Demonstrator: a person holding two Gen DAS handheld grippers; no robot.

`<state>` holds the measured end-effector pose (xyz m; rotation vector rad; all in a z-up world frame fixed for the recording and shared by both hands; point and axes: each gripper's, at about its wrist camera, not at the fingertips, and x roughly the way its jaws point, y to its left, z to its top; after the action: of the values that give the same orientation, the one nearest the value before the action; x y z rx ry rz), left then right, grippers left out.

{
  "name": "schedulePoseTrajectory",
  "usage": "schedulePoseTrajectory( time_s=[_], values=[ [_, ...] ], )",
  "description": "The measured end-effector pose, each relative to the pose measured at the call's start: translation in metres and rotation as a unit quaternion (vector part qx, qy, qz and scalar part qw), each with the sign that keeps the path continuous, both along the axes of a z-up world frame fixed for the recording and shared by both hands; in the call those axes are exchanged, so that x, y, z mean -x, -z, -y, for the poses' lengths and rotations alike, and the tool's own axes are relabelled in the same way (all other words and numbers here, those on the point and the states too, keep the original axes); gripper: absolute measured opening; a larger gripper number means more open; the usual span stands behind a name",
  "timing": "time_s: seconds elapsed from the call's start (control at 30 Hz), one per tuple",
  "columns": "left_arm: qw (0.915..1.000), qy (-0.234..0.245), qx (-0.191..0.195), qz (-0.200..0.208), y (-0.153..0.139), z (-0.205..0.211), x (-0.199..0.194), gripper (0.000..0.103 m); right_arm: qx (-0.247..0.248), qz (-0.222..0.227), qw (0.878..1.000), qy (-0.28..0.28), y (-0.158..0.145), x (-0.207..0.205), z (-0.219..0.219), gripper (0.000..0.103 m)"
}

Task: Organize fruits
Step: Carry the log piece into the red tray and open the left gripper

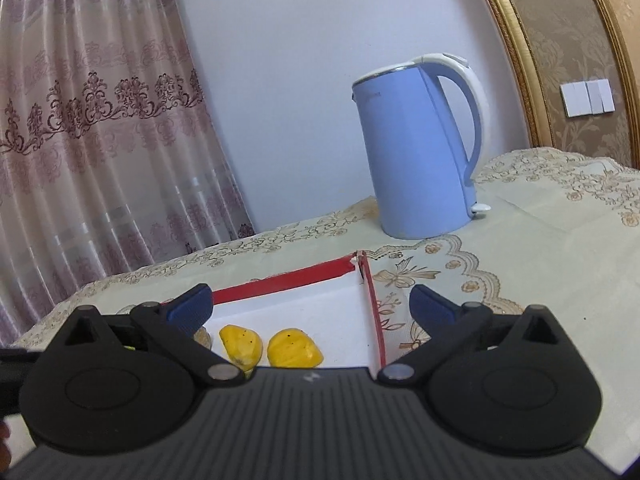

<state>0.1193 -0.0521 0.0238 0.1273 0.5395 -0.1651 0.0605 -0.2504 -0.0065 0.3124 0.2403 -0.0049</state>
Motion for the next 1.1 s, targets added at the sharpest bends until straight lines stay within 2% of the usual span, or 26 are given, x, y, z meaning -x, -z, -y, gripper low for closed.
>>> schedulePoseTrajectory(
  time_s=[0.4, 0.6, 0.63, 0.67, 0.73, 0.93, 1.1],
  values=[
    [0.9988, -0.028, -0.035, -0.021, 0.008, 0.008, -0.055, 0.032, -0.013, 0.007, 1.000, -0.019, 0.002, 0.002, 0.002, 0.103],
    [0.9989, -0.024, -0.011, -0.040, 0.010, 0.002, -0.070, 0.033, -0.013, 0.007, 1.000, -0.020, 0.003, 0.002, 0.002, 0.103],
    [0.9989, -0.021, -0.007, -0.041, 0.009, 0.002, -0.071, 0.041, -0.013, 0.008, 1.000, -0.022, 0.003, 0.002, 0.002, 0.103],
    [0.9989, -0.023, -0.005, -0.040, 0.008, 0.001, -0.070, 0.054, -0.014, 0.008, 1.000, -0.024, 0.003, 0.002, 0.002, 0.103],
    [0.9991, -0.027, -0.005, -0.032, 0.001, -0.001, -0.065, 0.070, -0.019, 0.014, 0.999, -0.030, 0.004, 0.004, 0.003, 0.103],
    [0.9975, -0.066, -0.014, 0.021, -0.025, -0.026, -0.015, 0.070, -0.074, 0.023, 0.996, -0.035, 0.008, 0.003, 0.018, 0.103],
    [0.9960, -0.087, 0.013, 0.019, -0.015, -0.052, 0.041, 0.070, -0.074, 0.049, 0.996, -0.033, 0.006, 0.007, 0.018, 0.103]
  ],
)
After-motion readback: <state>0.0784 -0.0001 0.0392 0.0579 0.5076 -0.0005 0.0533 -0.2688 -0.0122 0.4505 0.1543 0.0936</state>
